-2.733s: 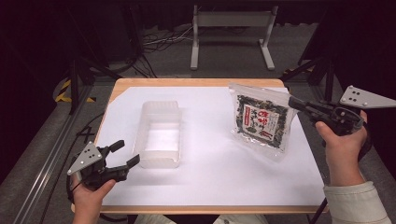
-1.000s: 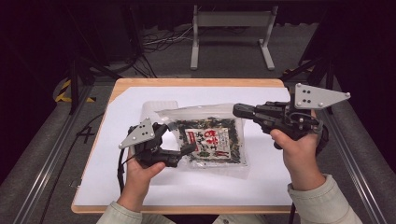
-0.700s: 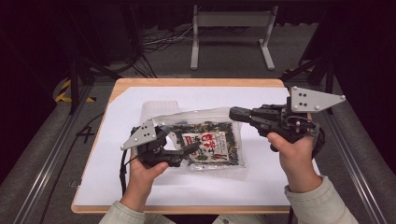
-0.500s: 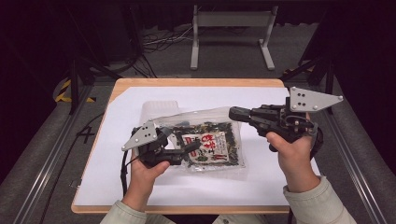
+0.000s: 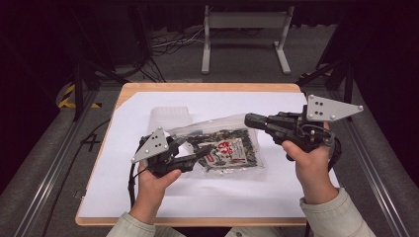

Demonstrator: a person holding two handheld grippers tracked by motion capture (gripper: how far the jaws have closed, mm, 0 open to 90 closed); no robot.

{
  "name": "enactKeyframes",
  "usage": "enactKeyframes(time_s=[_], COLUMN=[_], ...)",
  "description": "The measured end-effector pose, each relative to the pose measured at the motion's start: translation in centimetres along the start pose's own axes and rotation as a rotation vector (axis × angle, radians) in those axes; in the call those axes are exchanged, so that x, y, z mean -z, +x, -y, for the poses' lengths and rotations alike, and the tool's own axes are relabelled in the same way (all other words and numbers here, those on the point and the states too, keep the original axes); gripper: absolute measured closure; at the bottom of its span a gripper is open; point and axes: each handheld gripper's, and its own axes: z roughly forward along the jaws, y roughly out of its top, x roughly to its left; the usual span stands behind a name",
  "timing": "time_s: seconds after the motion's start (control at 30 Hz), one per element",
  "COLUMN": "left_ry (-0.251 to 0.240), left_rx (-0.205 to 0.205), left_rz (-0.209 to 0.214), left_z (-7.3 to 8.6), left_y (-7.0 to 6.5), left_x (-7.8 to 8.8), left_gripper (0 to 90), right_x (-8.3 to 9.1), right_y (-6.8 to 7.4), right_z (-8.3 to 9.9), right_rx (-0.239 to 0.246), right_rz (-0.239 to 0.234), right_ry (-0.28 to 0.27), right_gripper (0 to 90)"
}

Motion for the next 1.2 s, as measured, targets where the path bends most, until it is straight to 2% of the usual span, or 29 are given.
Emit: enactKeyframes(time_s=[0.1, 0.27, 0.4, 0.57, 0.67, 0.83, 0.93, 1.03, 1.2], left_ry=[-0.008, -0.008, -0.023, -0.022, -0.027, -0.028, -0.035, -0.035, -0.025], left_rx=[0.009, -0.021, -0.004, -0.008, -0.022, -0.033, -0.042, -0.059, -0.064], left_rz=[0.017, 0.02, 0.056, 0.072, 0.076, 0.104, 0.104, 0.097, 0.081], left_z=[0.0, -0.1, -0.2, -0.5, -1.0, -1.9, -2.5, -3.1, -3.7], left_y=[0.0, -0.2, -0.3, -0.5, -0.7, -1.0, -1.1, -1.2, -1.2], left_x=[0.1, 0.1, 0.2, 0.1, 0.0, -0.3, -0.4, -0.4, -0.6], left_gripper=[56.7, 61.6, 65.2, 68.0, 69.4, 72.2, 72.9, 73.4, 73.7], right_x=[0.1, 0.4, 0.9, 1.3, 1.6, 2.1, 2.4, 2.6, 2.9], right_y=[0.0, -0.1, -0.2, -0.4, -0.6, -0.9, -1.1, -0.9, -0.7], right_z=[0.1, 0.2, 0.3, 0.4, 0.5, 0.5, 0.5, 0.4, 0.3], right_rx=[0.008, 0.01, 0.009, 0.009, 0.005, -0.012, -0.015, 0.015, 0.059], right_rz=[0.015, 0.026, 0.035, 0.056, 0.08, 0.114, 0.127, 0.162, 0.214], right_ry=[0.002, -0.006, -0.02, -0.026, -0.043, -0.073, -0.081, -0.087, -0.093], right_gripper=[89.6, 89.3, 88.8, 86.6, 83.3, 77.2, 73.5, 68.3, 63.5])
